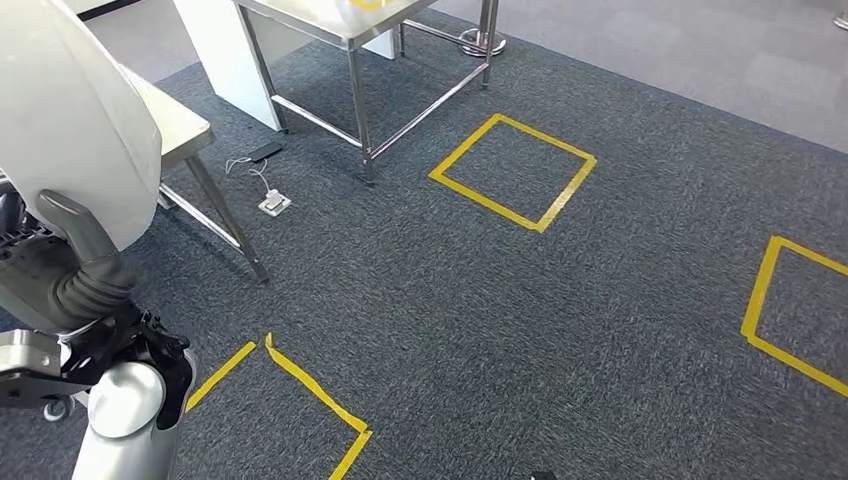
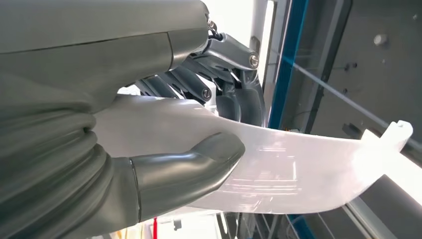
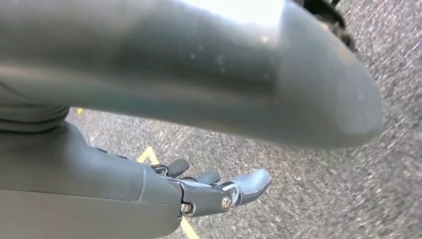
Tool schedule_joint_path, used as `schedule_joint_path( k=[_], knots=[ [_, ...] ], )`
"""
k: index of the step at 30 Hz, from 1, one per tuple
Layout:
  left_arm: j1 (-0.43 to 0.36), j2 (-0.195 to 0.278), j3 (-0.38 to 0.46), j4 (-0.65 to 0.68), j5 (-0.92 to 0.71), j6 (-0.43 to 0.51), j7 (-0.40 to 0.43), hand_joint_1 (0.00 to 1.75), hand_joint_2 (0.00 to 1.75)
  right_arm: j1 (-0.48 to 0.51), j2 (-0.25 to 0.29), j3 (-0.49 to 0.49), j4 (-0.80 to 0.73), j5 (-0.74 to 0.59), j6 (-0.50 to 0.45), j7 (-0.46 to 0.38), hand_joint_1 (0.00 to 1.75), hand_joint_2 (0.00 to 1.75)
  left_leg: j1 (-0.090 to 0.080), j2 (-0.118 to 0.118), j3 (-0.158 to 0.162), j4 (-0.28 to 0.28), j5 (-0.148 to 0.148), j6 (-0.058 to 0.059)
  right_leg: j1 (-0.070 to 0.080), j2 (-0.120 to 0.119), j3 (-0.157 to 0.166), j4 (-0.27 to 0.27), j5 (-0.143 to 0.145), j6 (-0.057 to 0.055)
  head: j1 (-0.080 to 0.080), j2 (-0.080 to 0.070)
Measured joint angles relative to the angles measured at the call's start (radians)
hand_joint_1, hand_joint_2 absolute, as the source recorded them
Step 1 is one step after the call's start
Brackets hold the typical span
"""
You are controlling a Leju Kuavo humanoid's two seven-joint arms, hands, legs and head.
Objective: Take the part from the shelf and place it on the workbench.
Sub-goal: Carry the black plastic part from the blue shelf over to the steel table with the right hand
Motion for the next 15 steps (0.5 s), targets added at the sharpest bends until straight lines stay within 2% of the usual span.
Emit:
schedule_joint_path(
  k=[2,3,4,5,6,7,9,10,11,13,14,15],
  knots=[
    [-0.001,-0.001,0.001,0.002,0.008,0.0,0.0,1.75,1.75,-0.001,0.0,-0.002,0.0,-0.002,0.0,0.001,0.0,0.0,0.004,-0.019,0.0,-0.003,0.004,0.008,-0.003,0.056,-0.048,0.102,-0.055,0.009,0.004,0.0],
    [-0.002,-0.001,0.002,0.005,0.013,0.0,0.0,1.75,1.75,0.0,0.0,-0.003,0.0,-0.003,-0.001,0.001,0.0,0.0,0.004,-0.03,-0.001,-0.002,0.004,0.011,-0.003,0.071,-0.083,0.17,-0.085,0.01,0.005,0.0],
    [-0.002,-0.001,0.002,0.008,0.016,0.0,0.0,1.75,1.75,0.001,0.0,-0.005,0.0,-0.003,-0.001,0.0,0.0,0.0,0.004,-0.042,-0.002,-0.001,0.004,0.012,-0.003,0.078,-0.113,0.226,-0.102,0.011,0.006,0.0],
    [-0.002,-0.001,0.002,0.012,0.019,0.0,0.0,1.75,1.75,0.002,0.0,-0.007,0.0,-0.003,-0.001,-0.001,0.0,0.0,0.003,-0.055,-0.003,0.0,0.004,0.012,-0.003,0.08,-0.13,0.251,-0.1,0.01,0.006,0.0],
    [-0.004,-0.001,0.002,0.015,0.021,0.0,0.0,1.75,1.75,0.002,0.0,-0.008,0.0,-0.003,-0.001,-0.002,0.0,0.0,0.003,-0.068,-0.003,0.002,0.004,0.012,-0.003,0.082,-0.128,0.237,-0.078,0.008,0.006,0.0],
    [-0.005,-0.001,0.002,0.018,0.022,0.0,0.0,1.75,1.75,0.002,0.0,-0.009,0.0,-0.003,-0.001,-0.004,0.0,0.0,0.004,-0.081,-0.003,0.005,0.003,0.01,-0.003,0.088,-0.106,0.184,-0.041,0.005,0.006,0.0],
    [-0.01,-0.001,0.002,0.021,0.023,0.0,0.0,1.75,1.75,0.0,0.0,-0.011,0.0,-0.002,-0.002,-0.006,0.0,0.0,0.004,-0.103,-0.005,0.009,0.002,0.004,-0.003,0.124,-0.047,0.047,0.023,-0.004,0.007,0.0],
    [-0.011,-0.001,0.002,0.021,0.025,0.0,0.0,1.75,1.75,-0.001,0.0,-0.011,0.0,-0.002,-0.002,-0.007,0.0,0.0,0.004,-0.113,-0.007,0.011,0.002,-0.002,-0.002,0.14,-0.027,0.002,0.038,-0.007,0.007,0.0],
    [-0.012,0.0,0.002,0.022,0.027,0.0,0.0,1.75,1.75,-0.002,0.0,-0.011,0.0,-0.002,-0.003,-0.007,0.0,0.0,0.005,-0.121,-0.01,0.01,0.003,-0.008,0.0,0.149,-0.019,-0.018,0.04,-0.01,0.007,0.0],
    [-0.013,0.001,0.002,0.024,0.031,0.0,0.0,1.75,1.75,-0.003,0.001,-0.012,0.0,-0.002,-0.004,-0.008,0.0,0.0,0.007,-0.138,-0.014,0.005,0.006,-0.023,0.002,0.134,-0.017,-0.023,0.042,-0.018,0.008,0.0],
    [-0.014,0.003,0.002,0.024,0.032,0.0,0.0,1.75,1.75,-0.003,0.002,-0.012,0.0,-0.002,-0.005,-0.007,0.0,0.0,0.006,-0.132,-0.017,0.007,0.005,-0.029,0.0,0.124,-0.014,-0.028,0.044,-0.024,0.007,0.0],
    [-0.017,0.005,0.002,0.026,0.034,0.0,0.0,1.75,1.75,-0.003,0.003,-0.012,0.0,-0.002,-0.006,-0.007,0.0,0.0,0.005,-0.115,-0.025,0.022,-0.005,-0.034,-0.002,0.113,-0.012,-0.033,0.046,-0.031,0.005,0.0]
  ],
)
